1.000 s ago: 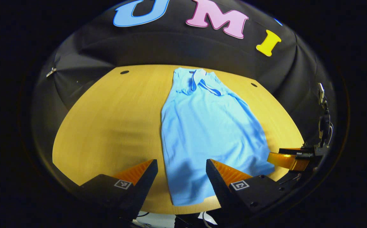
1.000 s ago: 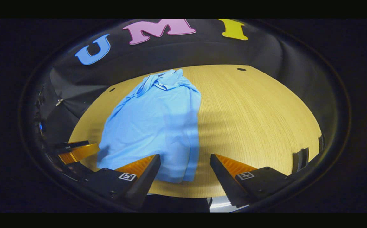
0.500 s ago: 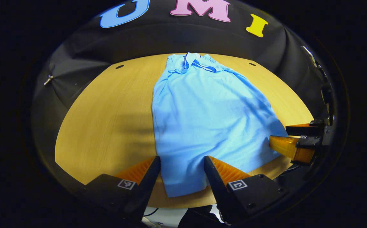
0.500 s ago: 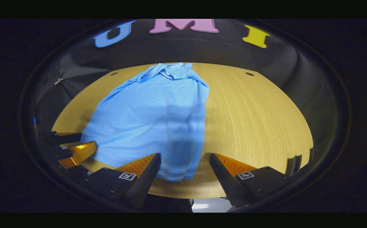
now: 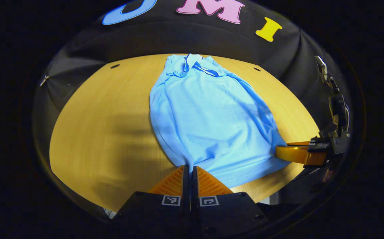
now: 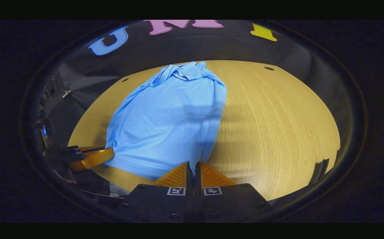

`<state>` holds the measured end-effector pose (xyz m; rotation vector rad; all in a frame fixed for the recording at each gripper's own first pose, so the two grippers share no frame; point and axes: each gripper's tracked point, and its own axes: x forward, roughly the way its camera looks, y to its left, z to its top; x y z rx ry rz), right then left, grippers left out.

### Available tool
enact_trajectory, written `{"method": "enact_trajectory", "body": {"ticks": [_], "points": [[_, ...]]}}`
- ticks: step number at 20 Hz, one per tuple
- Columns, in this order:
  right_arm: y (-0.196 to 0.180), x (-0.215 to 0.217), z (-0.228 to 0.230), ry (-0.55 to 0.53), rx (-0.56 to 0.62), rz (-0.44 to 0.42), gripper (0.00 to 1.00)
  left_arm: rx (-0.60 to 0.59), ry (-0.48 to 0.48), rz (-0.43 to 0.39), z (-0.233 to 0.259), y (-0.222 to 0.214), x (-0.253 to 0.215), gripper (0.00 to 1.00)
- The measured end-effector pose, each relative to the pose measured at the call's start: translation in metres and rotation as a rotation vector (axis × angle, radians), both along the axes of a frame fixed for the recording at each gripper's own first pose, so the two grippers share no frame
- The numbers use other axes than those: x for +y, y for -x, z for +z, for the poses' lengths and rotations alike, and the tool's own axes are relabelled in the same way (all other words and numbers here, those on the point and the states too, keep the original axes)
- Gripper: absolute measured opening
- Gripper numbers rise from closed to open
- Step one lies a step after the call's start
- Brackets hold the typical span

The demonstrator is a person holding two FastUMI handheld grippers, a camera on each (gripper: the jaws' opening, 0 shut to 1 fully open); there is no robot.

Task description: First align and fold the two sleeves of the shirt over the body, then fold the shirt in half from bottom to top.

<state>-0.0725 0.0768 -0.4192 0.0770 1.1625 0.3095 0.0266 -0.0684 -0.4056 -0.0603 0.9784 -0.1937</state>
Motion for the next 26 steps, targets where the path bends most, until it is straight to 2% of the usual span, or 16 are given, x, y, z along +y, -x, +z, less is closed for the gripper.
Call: {"method": "enact_trajectory", "body": {"ticks": [1, 2, 5, 6, 8, 11, 12, 15, 16, 17, 18, 19, 20, 21, 24, 26], "points": [[0.003, -0.001, 0.003, -0.008, 0.02, 0.013, 0.0, 0.01, 0.014, 0.002, 0.0, -0.001, 0.0, 0.07], [0.002, -0.002, 0.003, -0.009, 0.026, 0.014, 0.1, 0.017, 0.021, 0.004, 0.001, -0.001, 0.001, 0.07], [0.002, -0.002, 0.003, 0.011, 0.043, 0.019, 0.05, 0.034, 0.009, 0.004, 0.003, -0.002, 0.002, 0.06], [0.002, -0.002, 0.006, 0.014, 0.04, 0.026, 0.0, 0.041, 0.014, 0.014, 0.004, -0.003, 0.002, 0.06], [-0.002, 0.0, 0.02, 0.006, 0.025, 0.045, 0.05, 0.044, 0.023, 0.029, 0.012, -0.005, 0.003, 0.06], [-0.021, 0.005, 0.041, -0.031, -0.005, 0.045, 0.05, 0.025, 0.039, 0.052, 0.032, -0.018, 0.006, 0.06], [-0.029, 0.008, 0.048, -0.043, -0.014, 0.045, 0.0, 0.017, 0.045, 0.064, 0.039, -0.025, 0.008, 0.06], [-0.064, 0.015, 0.069, -0.066, -0.05, 0.05, 0.1, -0.006, 0.071, 0.094, 0.068, -0.051, 0.011, 0.06], [-0.077, 0.019, 0.077, -0.084, -0.067, 0.051, 0.05, -0.012, 0.07, 0.099, 0.076, -0.062, 0.014, 0.06], [-0.091, 0.024, 0.086, -0.104, -0.087, 0.051, 0.1, -0.017, 0.06, 0.105, 0.082, -0.072, 0.017, 0.06], [-0.106, 0.027, 0.094, -0.115, -0.106, 0.051, 0.05, -0.028, 0.054, 0.106, 0.091, -0.083, 0.019, 0.06], [-0.121, 0.029, 0.1, -0.121, -0.125, 0.049, 0.05, -0.046, 0.052, 0.107, 0.101, -0.095, 0.02, 0.06], [-0.139, 0.032, 0.107, -0.125, -0.146, 0.048, 0.1, -0.065, 0.053, 0.106, 0.111, -0.108, 0.02, 0.06], [-0.156, 0.034, 0.114, -0.126, -0.17, 0.049, 0.05, -0.087, 0.055, 0.107, 0.122, -0.122, 0.02, 0.07], [-0.208, 0.041, 0.132, -0.127, -0.245, 0.064, 0.0, -0.149, 0.065, 0.106, 0.15, -0.168, 0.019, 0.06], [-0.244, 0.047, 0.138, -0.126, -0.287, 0.067, 0.1, -0.183, 0.071, 0.11, 0.163, -0.198, 0.02, 0.06]]}}
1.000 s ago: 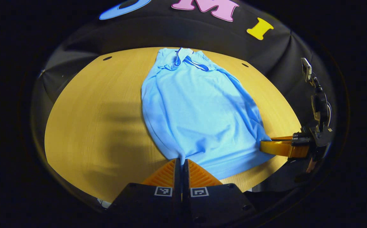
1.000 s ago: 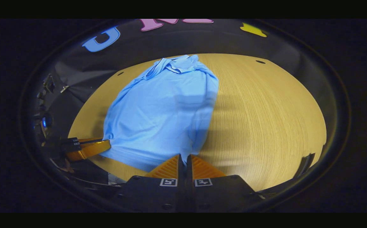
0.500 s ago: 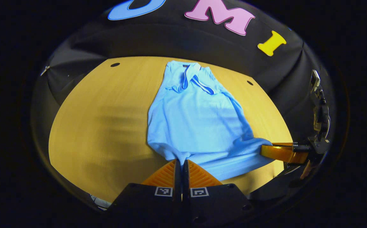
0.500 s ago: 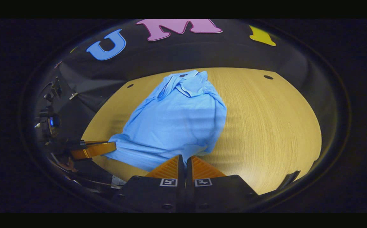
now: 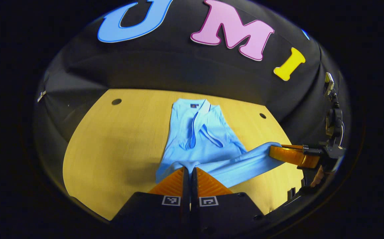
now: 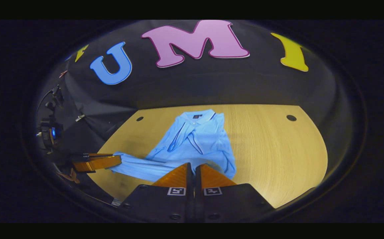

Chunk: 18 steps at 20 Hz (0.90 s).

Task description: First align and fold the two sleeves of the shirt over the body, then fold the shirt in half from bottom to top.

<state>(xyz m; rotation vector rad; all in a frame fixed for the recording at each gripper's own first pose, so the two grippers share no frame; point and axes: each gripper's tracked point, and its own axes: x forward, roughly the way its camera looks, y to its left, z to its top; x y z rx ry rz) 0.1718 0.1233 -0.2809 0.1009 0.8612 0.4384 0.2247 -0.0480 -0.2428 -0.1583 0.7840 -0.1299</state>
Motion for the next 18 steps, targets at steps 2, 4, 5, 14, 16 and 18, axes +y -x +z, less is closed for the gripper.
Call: {"method": "enact_trajectory", "body": {"ticks": [2, 4, 5, 14, 16, 18], "points": [[-0.035, 0.008, 0.004, -0.015, -0.028, -0.004, 0.05, -0.027, 0.002, 0.014, 0.009, -0.035, 0.003, 0.06], [-0.07, 0.015, 0.008, -0.016, -0.067, 0.0, 0.1, -0.047, -0.001, 0.02, 0.016, -0.069, 0.009, 0.06], [-0.09, 0.017, 0.006, -0.01, -0.085, 0.002, 0.11, -0.053, -0.006, 0.029, 0.017, -0.088, 0.012, 0.06], [-0.244, 0.048, -0.032, 0.005, -0.177, -0.012, 0.04, -0.128, -0.015, 0.098, -0.001, -0.26, 0.029, 0.06], [-0.273, 0.054, -0.052, 0.032, -0.199, -0.014, 0.05, -0.141, -0.039, 0.092, -0.02, -0.296, 0.032, 0.06], [-0.295, 0.057, -0.078, 0.049, -0.202, -0.026, 0.0, -0.157, -0.055, 0.102, -0.04, -0.326, 0.036, 0.06]]}}
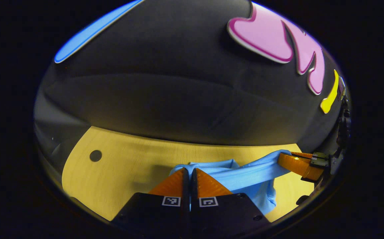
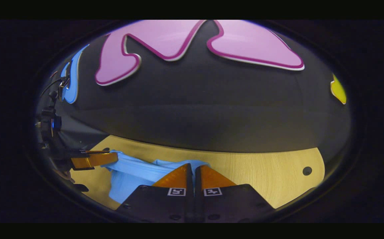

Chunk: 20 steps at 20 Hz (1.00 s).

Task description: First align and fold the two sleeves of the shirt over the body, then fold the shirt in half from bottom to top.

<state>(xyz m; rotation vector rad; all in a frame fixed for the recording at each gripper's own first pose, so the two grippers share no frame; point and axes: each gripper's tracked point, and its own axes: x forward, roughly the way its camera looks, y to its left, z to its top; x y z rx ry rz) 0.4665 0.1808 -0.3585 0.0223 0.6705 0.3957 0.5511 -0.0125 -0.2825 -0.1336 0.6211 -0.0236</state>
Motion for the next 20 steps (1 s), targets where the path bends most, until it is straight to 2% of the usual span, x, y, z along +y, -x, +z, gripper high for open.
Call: {"method": "enact_trajectory", "body": {"ticks": [1, 7, 9, 10, 11, 15, 16, 17, 18, 20], "points": [[-0.007, 0.003, -0.012, -0.007, 0.007, -0.005, 0.05, -0.018, -0.004, 0.013, -0.01, -0.013, 0.003, 0.06], [-0.019, 0.002, -0.045, 0.045, -0.027, -0.021, 0.05, -0.118, -0.014, 0.088, -0.047, -0.053, 0.022, 0.08], [-0.02, -0.001, -0.045, 0.077, -0.041, -0.02, 0.05, -0.118, -0.066, 0.106, -0.047, -0.052, 0.026, 0.16], [-0.018, -0.002, -0.041, 0.071, -0.045, -0.02, 0.22, -0.107, -0.074, 0.109, -0.045, -0.049, 0.027, 0.2], [-0.017, -0.008, -0.038, 0.069, -0.053, -0.027, 0.36, -0.106, -0.076, 0.106, -0.039, -0.043, 0.027, 0.2], [0.005, -0.028, -0.009, 0.037, -0.09, -0.076, 0.94, -0.226, -0.102, 0.046, 0.013, 0.0, 0.014, 0.86], [0.013, -0.035, 0.002, 0.037, -0.104, -0.089, 0.96, -0.252, -0.124, 0.029, 0.029, 0.016, 0.011, 0.96], [0.021, -0.042, 0.011, 0.044, -0.124, -0.103, 0.95, -0.286, -0.151, 0.018, 0.046, 0.033, 0.009, 0.99], [0.031, -0.049, 0.026, 0.05, -0.146, -0.119, 1.0, -0.324, -0.169, 0.012, 0.064, 0.05, 0.007, 1.0], [0.054, -0.058, 0.058, 0.061, -0.18, -0.146, 1.0, -0.376, -0.161, 0.0, 0.098, 0.086, -0.002, 0.99]]}}
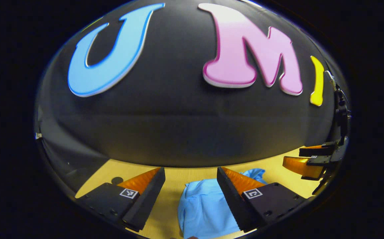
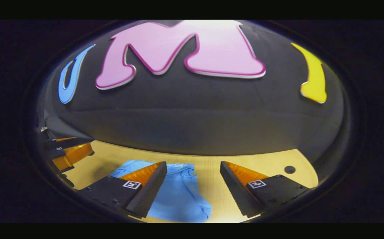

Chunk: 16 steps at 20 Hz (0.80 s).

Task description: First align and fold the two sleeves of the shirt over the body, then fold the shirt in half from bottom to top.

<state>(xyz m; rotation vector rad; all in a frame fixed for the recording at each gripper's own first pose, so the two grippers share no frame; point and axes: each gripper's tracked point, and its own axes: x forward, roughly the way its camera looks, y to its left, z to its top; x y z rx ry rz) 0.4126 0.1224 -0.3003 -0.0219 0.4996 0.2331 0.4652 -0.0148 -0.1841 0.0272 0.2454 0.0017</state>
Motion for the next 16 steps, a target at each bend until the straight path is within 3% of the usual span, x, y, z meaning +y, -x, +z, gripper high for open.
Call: {"method": "enact_trajectory", "body": {"ticks": [9, 16], "points": [[0.178, 0.001, 0.149, -0.011, -0.047, -0.003, 1.0, -0.134, 0.047, -0.058, 0.134, 0.181, 0.0, 0.99], [0.292, -0.001, 0.224, -0.035, -0.126, -0.02, 0.99, -0.114, 0.03, -0.063, 0.161, 0.312, 0.008, 0.99]]}}
